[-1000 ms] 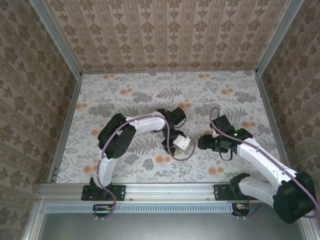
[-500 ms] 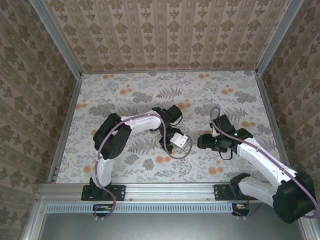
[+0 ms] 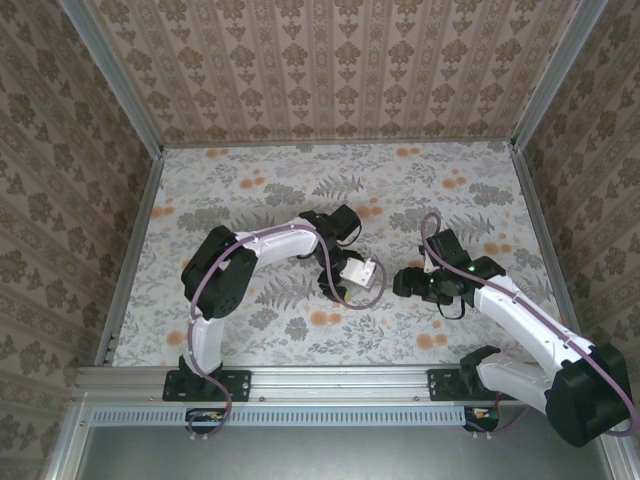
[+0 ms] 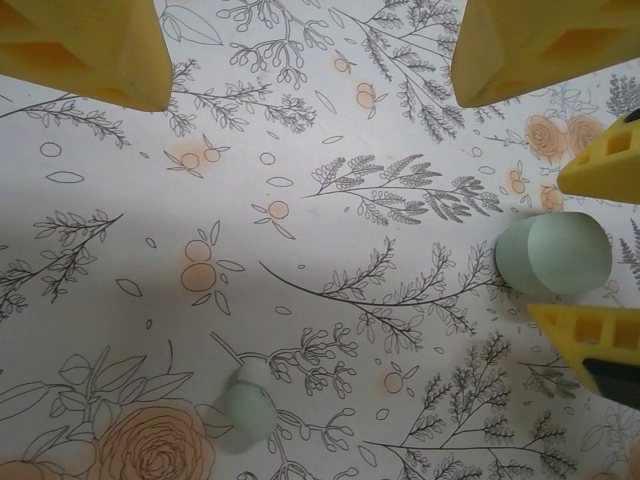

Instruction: Insert the wireless bluetooth earbuds into the charging case

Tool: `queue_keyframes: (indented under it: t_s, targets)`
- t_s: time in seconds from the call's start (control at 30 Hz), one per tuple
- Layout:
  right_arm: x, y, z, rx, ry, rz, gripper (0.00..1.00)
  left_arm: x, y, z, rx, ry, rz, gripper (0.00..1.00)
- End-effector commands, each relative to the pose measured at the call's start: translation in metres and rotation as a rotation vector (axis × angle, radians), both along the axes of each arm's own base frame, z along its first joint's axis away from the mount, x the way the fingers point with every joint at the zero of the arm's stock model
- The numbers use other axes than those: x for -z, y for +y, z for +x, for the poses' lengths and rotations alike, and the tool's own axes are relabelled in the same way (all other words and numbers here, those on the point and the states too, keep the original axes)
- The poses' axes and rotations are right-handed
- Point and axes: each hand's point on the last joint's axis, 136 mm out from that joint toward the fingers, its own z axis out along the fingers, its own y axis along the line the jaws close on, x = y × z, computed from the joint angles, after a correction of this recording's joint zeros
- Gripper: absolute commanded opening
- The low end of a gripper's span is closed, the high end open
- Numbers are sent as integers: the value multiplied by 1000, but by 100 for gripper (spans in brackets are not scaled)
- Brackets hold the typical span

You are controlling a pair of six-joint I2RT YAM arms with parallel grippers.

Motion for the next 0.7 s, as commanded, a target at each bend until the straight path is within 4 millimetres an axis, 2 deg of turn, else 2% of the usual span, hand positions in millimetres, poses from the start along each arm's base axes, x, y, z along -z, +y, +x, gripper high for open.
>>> queue_keyframes:
  t_s: [0.0, 0.27, 0.53, 0.67]
  targets:
    - [0, 5, 2, 20, 6, 41, 75, 3, -1, -8, -103, 60, 12, 74]
    - [-1, 7, 2, 23, 10, 59, 75, 12, 1, -11, -244, 48, 15, 75]
    - [-1, 10, 2, 46, 13, 88, 75, 13, 10, -9, -331, 4, 23, 73]
    - [-1, 14, 4, 61, 12, 119, 75, 17, 14, -11, -343, 13, 38, 67]
